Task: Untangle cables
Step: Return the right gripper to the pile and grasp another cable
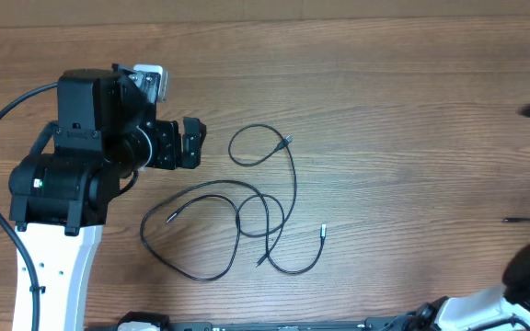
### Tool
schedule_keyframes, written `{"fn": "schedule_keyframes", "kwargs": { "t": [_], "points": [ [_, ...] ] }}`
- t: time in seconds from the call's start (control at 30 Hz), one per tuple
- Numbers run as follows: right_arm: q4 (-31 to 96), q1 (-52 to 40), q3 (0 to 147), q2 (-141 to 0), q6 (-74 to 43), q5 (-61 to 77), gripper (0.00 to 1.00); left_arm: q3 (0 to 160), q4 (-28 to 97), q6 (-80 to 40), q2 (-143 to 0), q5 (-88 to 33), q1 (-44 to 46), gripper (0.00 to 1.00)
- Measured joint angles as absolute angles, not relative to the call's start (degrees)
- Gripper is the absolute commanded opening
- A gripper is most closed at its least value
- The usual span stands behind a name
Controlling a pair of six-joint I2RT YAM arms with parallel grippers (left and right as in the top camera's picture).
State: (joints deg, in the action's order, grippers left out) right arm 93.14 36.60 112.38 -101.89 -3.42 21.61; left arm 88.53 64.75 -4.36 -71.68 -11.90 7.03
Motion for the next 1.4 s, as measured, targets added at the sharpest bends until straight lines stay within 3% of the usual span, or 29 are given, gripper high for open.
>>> {"fn": "schedule_keyframes", "kwargs": {
  "t": [0.3,0.67,0.87,1.17,1.4],
  "points": [
    [87.7,14.1,99.4,-101.9,1.7,23.1,1.00,88.5,64.8,-4.4,-71.7,-11.9,7.0,1.00],
    [67.7,-11.2,79.0,-102.1,3.0,32.3,0.98,88.5,64.8,-4.4,-71.7,-11.9,7.0,1.00],
    [61.3,-24.3,75.5,-102.3,3.1,38.5,0.97,88.5,64.8,-4.4,-71.7,-11.9,7.0,1.00],
    [46.6,-37.3,74.6,-102.3,-2.2,40.2,1.00,88.5,64.8,-4.4,-71.7,-11.9,7.0,1.00],
    [35.6,-39.9,69.1,-102.5,-7.7,40.1,1.00,88.5,64.8,-4.4,-71.7,-11.9,7.0,1.00]
  ]
}}
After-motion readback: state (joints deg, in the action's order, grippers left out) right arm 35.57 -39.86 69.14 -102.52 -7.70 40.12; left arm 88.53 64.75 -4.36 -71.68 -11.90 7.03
